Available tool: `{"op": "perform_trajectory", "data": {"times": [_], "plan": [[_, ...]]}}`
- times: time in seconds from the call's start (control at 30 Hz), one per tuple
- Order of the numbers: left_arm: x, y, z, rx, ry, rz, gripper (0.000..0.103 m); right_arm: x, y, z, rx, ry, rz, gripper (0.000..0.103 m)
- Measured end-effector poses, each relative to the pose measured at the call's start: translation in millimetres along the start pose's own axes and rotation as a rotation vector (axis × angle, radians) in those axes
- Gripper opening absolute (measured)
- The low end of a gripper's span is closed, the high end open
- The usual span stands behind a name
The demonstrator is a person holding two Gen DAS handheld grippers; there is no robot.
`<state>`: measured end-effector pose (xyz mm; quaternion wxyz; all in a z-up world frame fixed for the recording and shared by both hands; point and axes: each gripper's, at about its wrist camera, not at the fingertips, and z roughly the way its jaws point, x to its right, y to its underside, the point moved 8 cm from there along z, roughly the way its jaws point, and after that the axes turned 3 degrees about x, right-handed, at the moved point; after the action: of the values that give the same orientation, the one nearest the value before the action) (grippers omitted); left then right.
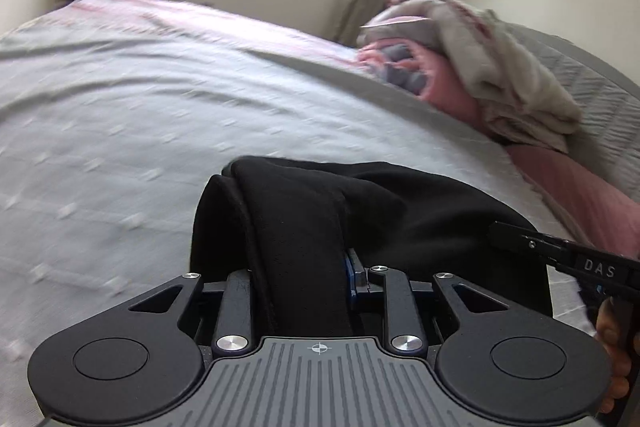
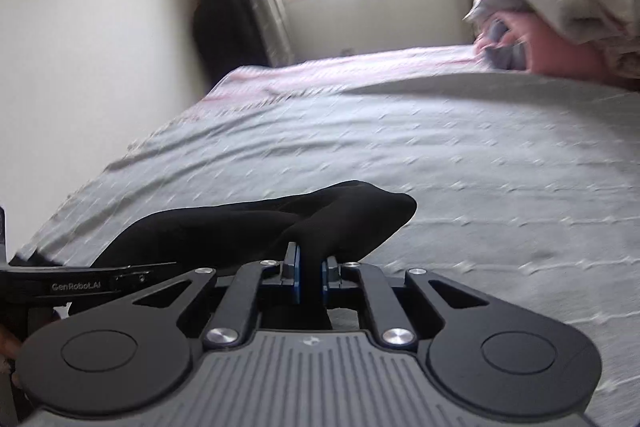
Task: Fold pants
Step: 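Lay the trouser edge down and open both grippers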
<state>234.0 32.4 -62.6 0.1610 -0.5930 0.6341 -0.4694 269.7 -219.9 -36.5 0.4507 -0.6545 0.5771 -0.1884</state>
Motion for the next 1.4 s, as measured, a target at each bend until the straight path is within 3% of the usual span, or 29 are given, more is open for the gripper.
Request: {"op": "perform_trajectory", "data": {"times": [0.1,0.17,0.27,0.4,0.5,0.63,0.77,0.93,1.03,1.13,1.17,1.4], "plan": [[18.2,5.4,30.5,-0.035,0.032,0.016,0.026,38.1,0.5,5.9,-0.008,0.035,0.043,0.056],[16.3,23.5,57.2,-0.102,0.016,-0.001,0.028,59.7,23.1,28.6,-0.102,0.074,0.053,0.057],[9.8,47.2,79.0,-0.161,-0.057,0.046,0.044,89.5,66.4,59.5,-0.274,0.123,0.082,0.063],[-3.3,40.2,70.6,-0.163,-0.039,-0.016,0.048,100.5,60.6,56.4,-0.250,0.097,0.172,0.070],[-14.0,36.0,63.2,-0.139,-0.062,-0.018,0.056,97.9,55.8,52.3,-0.237,0.127,0.152,0.075],[-8.0,26.5,51.3,-0.103,-0.119,0.019,0.053,90.1,44.7,46.3,-0.199,0.170,0.082,0.075],[11.0,10.2,28.4,-0.002,-0.218,0.132,0.048,76.1,35.3,27.8,-0.146,0.160,0.042,0.075],[61.6,17.5,7.3,0.054,-0.147,0.284,0.039,50.0,44.7,19.4,-0.170,0.109,-0.020,0.075],[86.2,36.2,13.3,0.012,-0.104,0.355,0.038,40.4,64.2,24.5,-0.258,0.100,-0.042,0.075],[81.5,60.3,32.8,-0.092,-0.196,0.418,0.037,38.7,87.8,32.6,-0.350,0.120,-0.065,0.076],[75.5,67.4,39.2,-0.123,-0.226,0.425,0.031,37.3,91.8,32.0,-0.357,0.125,-0.083,0.076],[67.9,71.1,34.2,-0.111,-0.248,0.377,0.031,33.6,103.7,8.0,-0.375,0.143,-0.087,0.076]]}}
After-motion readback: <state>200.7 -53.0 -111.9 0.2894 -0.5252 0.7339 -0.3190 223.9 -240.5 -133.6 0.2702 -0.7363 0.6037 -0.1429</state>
